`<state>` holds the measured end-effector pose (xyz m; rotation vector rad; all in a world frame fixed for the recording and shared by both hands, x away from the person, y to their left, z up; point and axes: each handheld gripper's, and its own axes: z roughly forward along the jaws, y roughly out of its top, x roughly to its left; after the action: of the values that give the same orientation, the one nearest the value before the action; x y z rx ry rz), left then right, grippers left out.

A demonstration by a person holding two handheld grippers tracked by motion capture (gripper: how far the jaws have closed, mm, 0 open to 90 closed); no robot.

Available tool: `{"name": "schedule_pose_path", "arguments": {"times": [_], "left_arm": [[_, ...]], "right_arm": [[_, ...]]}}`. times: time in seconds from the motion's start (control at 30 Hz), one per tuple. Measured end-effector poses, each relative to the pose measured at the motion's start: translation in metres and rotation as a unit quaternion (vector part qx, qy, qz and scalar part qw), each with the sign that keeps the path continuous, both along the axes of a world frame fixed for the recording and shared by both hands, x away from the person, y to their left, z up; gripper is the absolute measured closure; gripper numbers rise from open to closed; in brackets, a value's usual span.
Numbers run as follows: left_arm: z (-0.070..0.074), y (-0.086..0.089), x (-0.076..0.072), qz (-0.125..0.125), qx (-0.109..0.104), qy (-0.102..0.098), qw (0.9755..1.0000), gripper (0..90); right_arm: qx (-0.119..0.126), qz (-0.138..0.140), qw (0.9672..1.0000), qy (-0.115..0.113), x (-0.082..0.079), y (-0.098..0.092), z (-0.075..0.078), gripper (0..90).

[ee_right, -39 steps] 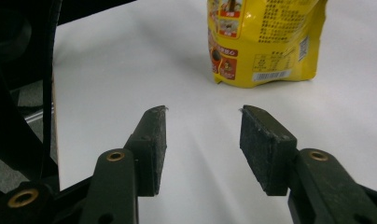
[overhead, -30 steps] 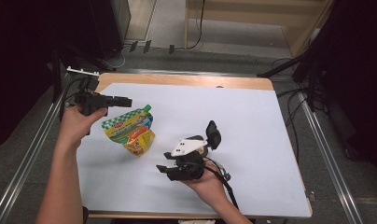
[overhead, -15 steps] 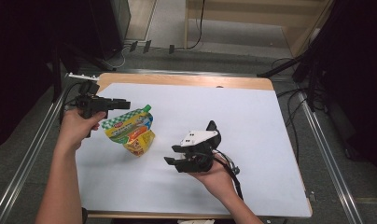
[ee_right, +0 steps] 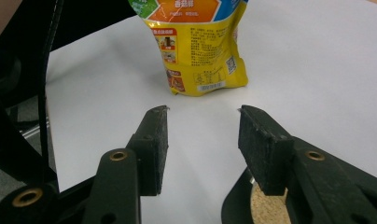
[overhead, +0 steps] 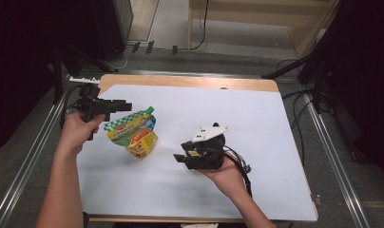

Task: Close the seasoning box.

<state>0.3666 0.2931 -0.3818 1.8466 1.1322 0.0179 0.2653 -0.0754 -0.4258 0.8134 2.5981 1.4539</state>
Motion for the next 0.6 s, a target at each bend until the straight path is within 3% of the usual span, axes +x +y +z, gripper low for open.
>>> {"name": "schedule_pose_path", "arguments": {"times": [0.27, 0.6], "left_arm": [[-0.004, 0.002, 0.003, -0.002, -0.009, 0.023, 0.9997, 47.9], [-0.006, -0.002, 0.006, 0.004, -0.001, 0.017, 0.9998, 45.9]], "right_arm": [[0.004, -0.008, 0.9999, -0.005, 0.004, -0.011, 0.008, 58.1], [0.001, -0.019, 0.9998, 0.003, 0.007, -0.033, 0.023, 67.7]]}}
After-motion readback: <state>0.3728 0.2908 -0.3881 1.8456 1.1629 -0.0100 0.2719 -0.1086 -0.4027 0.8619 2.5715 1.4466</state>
